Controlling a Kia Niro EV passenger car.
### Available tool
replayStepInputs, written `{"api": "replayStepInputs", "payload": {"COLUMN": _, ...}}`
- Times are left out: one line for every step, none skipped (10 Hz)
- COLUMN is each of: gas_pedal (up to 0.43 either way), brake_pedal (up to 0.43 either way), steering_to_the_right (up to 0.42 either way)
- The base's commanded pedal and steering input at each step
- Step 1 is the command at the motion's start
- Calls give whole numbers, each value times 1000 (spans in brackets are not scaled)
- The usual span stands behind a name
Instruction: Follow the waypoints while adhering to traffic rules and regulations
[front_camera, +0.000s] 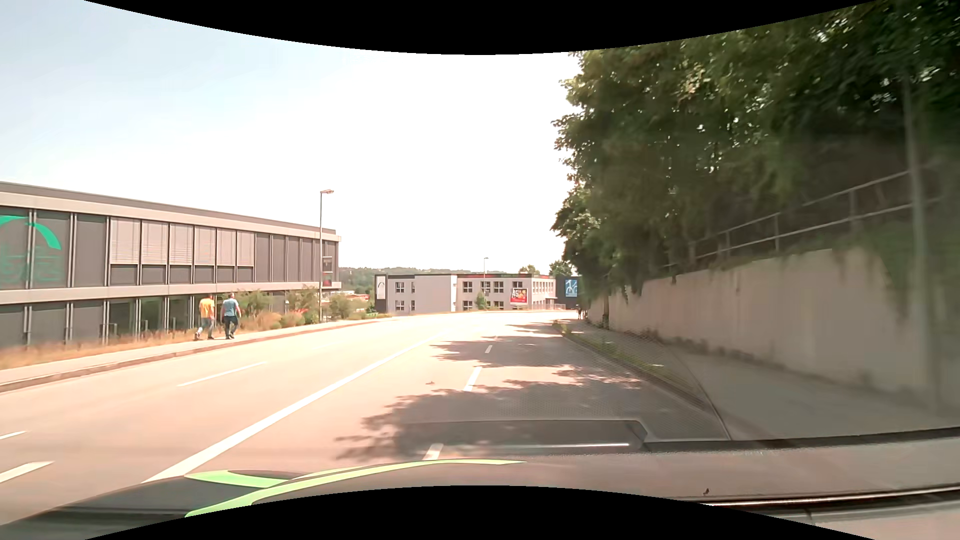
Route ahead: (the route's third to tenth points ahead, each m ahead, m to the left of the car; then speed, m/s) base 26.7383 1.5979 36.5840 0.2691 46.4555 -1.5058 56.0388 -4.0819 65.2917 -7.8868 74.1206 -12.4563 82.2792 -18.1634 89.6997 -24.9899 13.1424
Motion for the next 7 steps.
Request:
{"api": "replayStepInputs", "payload": {"gas_pedal": 39, "brake_pedal": 0, "steering_to_the_right": -8}}
{"api": "replayStepInputs", "payload": {"gas_pedal": 39, "brake_pedal": 0, "steering_to_the_right": -4}}
{"api": "replayStepInputs", "payload": {"gas_pedal": 39, "brake_pedal": 0, "steering_to_the_right": -1}}
{"api": "replayStepInputs", "payload": {"gas_pedal": 39, "brake_pedal": 0, "steering_to_the_right": 2}}
{"api": "replayStepInputs", "payload": {"gas_pedal": 39, "brake_pedal": 0, "steering_to_the_right": 4}}
{"api": "replayStepInputs", "payload": {"gas_pedal": 39, "brake_pedal": 0, "steering_to_the_right": 6}}
{"api": "replayStepInputs", "payload": {"gas_pedal": 20, "brake_pedal": 0, "steering_to_the_right": 8}}
